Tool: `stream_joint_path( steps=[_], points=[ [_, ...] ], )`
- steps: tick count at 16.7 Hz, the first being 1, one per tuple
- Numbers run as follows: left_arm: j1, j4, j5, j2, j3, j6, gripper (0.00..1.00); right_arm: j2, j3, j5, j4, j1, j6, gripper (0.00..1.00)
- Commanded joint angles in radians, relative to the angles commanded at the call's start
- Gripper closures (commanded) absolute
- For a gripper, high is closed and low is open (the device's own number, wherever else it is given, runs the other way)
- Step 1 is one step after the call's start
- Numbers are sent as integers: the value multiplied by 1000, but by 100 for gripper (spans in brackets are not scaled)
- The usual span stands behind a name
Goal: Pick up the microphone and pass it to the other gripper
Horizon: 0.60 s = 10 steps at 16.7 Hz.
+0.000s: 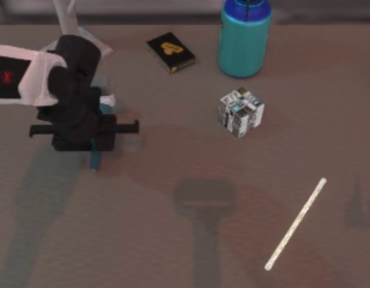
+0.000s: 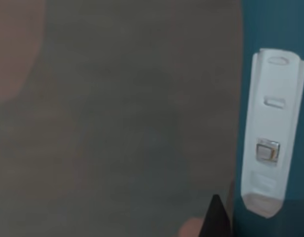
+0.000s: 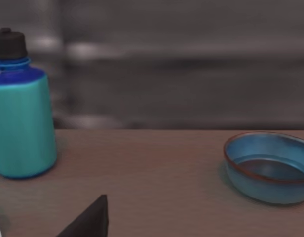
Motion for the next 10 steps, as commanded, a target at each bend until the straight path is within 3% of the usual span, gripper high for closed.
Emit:
stream_joint_path(
  steps=[10],
  points=[
    [30, 780, 324, -168, -223, 134, 100, 0, 0, 0, 0, 0, 0, 0]
  ],
)
